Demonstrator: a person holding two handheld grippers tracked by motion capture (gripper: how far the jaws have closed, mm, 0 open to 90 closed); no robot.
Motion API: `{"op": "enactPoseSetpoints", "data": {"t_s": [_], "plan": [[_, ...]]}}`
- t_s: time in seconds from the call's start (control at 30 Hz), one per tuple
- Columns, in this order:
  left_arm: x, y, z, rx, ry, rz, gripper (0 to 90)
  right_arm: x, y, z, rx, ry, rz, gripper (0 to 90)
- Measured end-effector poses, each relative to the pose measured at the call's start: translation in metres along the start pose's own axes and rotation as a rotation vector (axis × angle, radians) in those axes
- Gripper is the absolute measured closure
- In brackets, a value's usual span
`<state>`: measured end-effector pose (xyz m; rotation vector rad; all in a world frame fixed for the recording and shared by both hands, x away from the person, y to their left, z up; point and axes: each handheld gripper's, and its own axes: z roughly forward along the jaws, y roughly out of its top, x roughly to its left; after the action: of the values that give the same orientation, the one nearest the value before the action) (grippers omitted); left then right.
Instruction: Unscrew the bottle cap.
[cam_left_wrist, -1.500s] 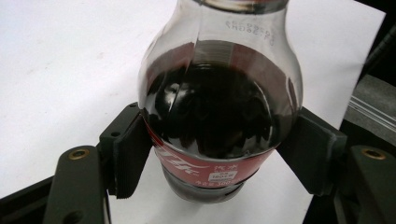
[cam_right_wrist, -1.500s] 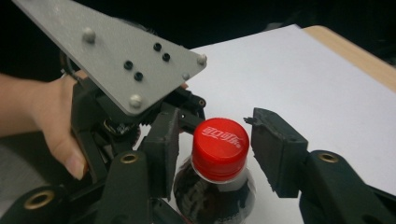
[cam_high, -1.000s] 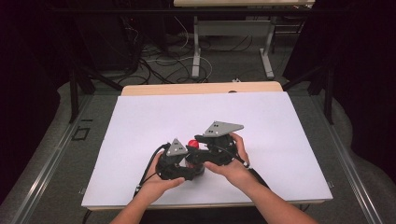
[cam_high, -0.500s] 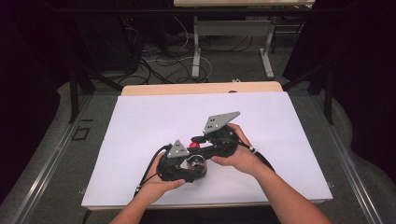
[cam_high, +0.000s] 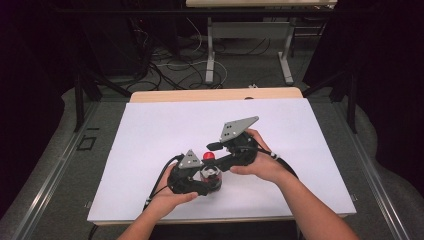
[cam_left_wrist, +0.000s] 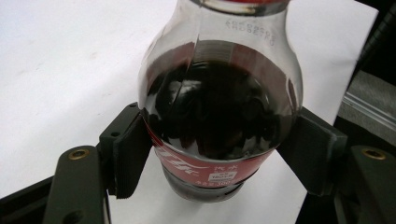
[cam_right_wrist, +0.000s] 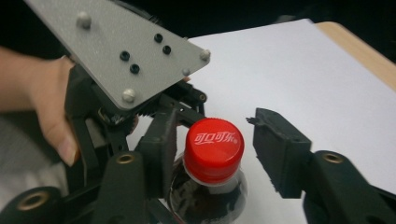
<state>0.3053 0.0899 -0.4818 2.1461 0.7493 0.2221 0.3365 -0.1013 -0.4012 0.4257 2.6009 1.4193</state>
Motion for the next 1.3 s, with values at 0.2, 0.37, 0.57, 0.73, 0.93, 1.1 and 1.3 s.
{"op": "enactPoseSetpoints", "data": {"t_s": [0.2,0.37,0.57,0.73,0.93,1.1,1.3], "plan": [[0.004,-0.001,-0.002,0.008,0.033,-0.028,30.6,0.018,-0.004,-0.002,-0.032,-0.176,0.116,47.4],[0.003,-0.001,-0.001,-0.003,0.034,-0.041,30.6,0.028,-0.009,0.003,-0.045,-0.203,0.129,54.4],[0.002,0.001,-0.002,0.032,0.024,-0.017,30.7,0.028,-0.013,0.01,-0.07,-0.218,0.15,57.5],[0.0,0.0,0.0,0.015,0.035,-0.011,30.7,0.029,-0.012,0.014,-0.074,-0.231,0.144,57.5],[0.0,0.0,0.0,0.017,0.033,-0.012,30.7,0.027,-0.01,0.016,-0.061,-0.227,0.136,59.8],[0.0,0.0,0.0,0.019,0.025,-0.014,30.8,0.019,-0.008,0.014,-0.031,-0.156,0.089,60.6],[-0.001,0.0,-0.001,-0.01,0.018,-0.011,30.6,-0.002,-0.004,0.008,0.003,-0.009,0.047,60.9]]}}
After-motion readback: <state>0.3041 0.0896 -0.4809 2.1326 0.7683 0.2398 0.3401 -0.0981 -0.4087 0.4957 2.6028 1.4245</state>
